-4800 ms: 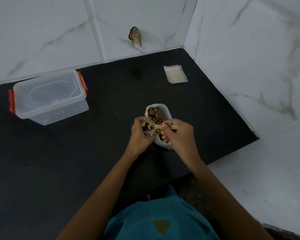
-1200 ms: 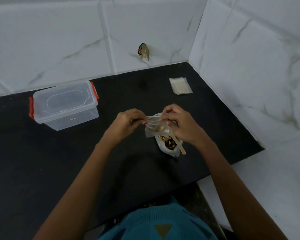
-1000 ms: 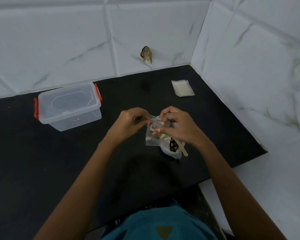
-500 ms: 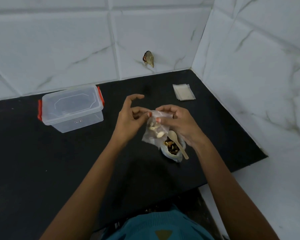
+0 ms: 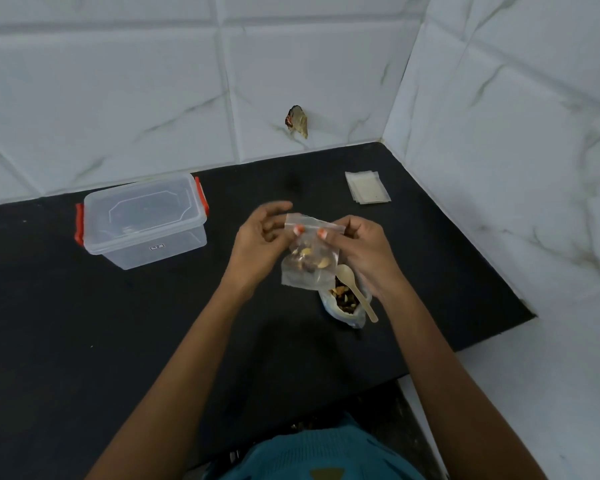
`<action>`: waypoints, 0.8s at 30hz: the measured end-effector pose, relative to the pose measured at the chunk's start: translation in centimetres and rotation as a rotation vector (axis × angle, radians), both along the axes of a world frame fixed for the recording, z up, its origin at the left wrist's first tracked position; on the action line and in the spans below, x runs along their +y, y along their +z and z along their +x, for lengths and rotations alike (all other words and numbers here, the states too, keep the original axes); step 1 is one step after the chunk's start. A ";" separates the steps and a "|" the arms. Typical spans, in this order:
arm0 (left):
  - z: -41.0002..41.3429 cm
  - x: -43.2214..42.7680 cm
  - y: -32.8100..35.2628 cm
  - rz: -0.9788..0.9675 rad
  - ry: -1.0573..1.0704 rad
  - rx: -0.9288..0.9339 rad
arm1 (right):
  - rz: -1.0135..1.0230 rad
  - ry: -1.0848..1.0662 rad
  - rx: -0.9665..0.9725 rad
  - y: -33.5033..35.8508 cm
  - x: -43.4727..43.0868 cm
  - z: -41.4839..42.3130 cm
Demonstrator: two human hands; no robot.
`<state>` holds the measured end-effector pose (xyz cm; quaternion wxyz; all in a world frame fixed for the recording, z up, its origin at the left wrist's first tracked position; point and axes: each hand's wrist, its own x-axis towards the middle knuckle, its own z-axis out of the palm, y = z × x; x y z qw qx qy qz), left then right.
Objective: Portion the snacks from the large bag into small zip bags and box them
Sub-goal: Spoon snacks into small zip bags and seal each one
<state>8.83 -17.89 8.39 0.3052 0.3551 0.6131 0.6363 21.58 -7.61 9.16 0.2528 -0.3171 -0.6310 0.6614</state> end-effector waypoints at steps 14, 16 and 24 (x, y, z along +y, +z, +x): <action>0.7 0.2 0.0 -0.066 -0.017 0.079 | -0.108 -0.091 0.043 -0.6 -0.6 -0.3; 0.9 0.2 0.1 -0.070 -0.037 -0.018 | -0.022 -0.109 0.018 -0.4 -0.6 -0.4; 1.7 0.4 0.3 -0.016 -0.025 -0.109 | 0.075 -0.168 0.037 -0.4 -0.9 -0.3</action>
